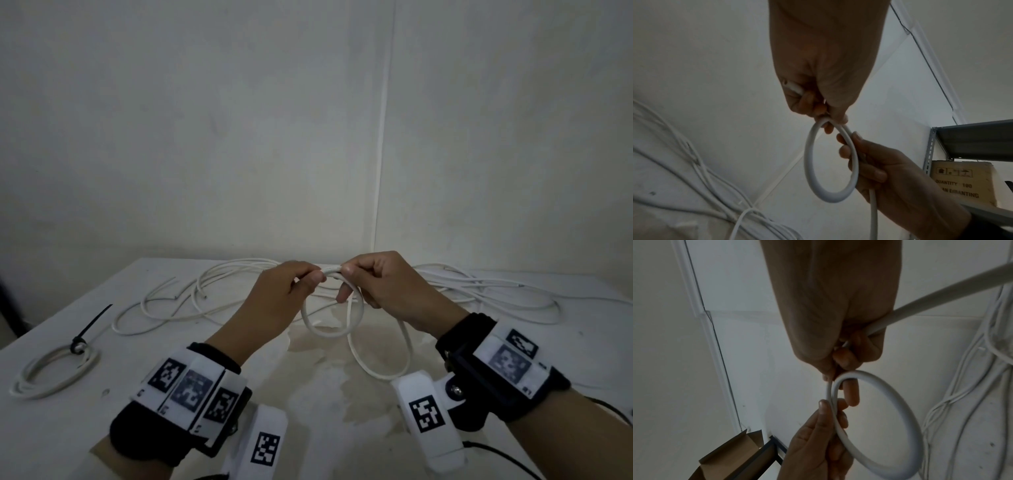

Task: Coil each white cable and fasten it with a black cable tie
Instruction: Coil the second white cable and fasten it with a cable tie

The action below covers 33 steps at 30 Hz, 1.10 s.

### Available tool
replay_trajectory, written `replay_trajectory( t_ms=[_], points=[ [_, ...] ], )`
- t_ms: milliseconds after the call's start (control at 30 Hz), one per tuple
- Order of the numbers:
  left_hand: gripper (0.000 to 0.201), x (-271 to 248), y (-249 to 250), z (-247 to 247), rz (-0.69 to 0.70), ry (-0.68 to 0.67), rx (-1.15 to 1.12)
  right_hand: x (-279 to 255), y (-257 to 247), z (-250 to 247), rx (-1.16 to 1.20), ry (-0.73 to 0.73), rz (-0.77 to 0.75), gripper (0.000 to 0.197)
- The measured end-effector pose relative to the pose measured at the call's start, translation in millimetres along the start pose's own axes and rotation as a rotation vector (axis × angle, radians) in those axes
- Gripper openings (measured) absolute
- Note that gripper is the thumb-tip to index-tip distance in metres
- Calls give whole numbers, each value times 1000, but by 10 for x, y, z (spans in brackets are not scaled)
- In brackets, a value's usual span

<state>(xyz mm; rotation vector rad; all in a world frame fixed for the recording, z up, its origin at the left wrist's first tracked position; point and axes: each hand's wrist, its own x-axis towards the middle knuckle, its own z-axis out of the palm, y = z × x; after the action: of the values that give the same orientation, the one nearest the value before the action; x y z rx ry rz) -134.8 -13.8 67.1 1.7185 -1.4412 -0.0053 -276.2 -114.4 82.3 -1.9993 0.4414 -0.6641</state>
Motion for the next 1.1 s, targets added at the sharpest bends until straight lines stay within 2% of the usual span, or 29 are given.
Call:
replay_trajectory(
  t_ms=[133, 300, 400, 467, 600, 733, 833, 967, 1100],
  points=[
    [14, -4, -25, -15, -3, 55, 15, -3, 32, 1, 68, -32, 16, 27],
    [13, -22, 2, 1, -23, 113, -23, 12, 34, 19, 81, -5, 8, 25],
    [24, -23, 22, -51, -157, 27, -28, 4, 26, 1, 37, 0, 15, 27],
    [30, -36, 19, -145, -283, -26, -154, -3, 44, -26, -3, 21, 15, 27],
    [18, -93, 24, -304, -408, -162, -452, 9, 105, -47, -22, 82, 10, 26],
    [7, -150, -8, -257, -482, -211, -630, 9, 132, 11, -19, 117, -4, 23],
    [11, -185, -29, -162, -455, -179, -646, -12, 130, 27, -13, 144, -18, 24],
    [20, -196, 52, -62, -427, -151, -831, -31, 117, 27, -5, 141, -33, 25],
    [14, -184, 138, 1, -345, -121, -657, -47, 107, 45, 37, 124, -20, 26]
  ],
)
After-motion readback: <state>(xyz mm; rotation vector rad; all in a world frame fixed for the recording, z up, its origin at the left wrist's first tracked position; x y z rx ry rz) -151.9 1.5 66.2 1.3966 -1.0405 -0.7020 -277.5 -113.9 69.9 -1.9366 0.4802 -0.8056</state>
